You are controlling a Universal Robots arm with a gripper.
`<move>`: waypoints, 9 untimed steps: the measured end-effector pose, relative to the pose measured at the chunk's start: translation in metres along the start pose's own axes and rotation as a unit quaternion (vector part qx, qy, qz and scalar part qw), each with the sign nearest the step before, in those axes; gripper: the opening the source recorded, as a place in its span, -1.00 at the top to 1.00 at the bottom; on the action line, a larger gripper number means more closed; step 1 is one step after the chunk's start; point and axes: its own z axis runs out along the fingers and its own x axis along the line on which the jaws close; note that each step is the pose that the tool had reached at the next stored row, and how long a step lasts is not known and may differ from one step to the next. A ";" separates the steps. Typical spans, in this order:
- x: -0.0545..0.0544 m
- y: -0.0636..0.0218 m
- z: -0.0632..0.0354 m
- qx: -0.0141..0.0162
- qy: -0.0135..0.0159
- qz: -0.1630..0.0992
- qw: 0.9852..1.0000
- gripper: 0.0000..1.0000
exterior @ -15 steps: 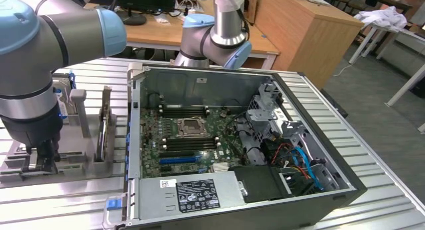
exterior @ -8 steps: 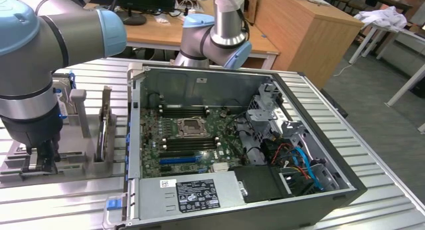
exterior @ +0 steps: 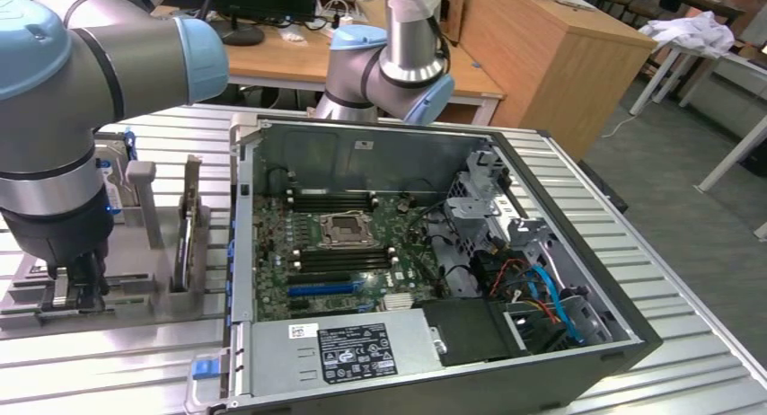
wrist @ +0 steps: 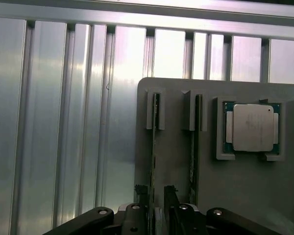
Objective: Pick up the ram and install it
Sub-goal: 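Pick up the ram and move it above insertion slot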
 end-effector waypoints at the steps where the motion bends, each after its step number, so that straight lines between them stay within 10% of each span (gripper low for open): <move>1: 0.000 0.0000 0.0000 0.000 0.000 0.000 1.000 0.45; 9: 0.001 -0.0008 0.0000 0.000 0.000 0.000 1.000 0.45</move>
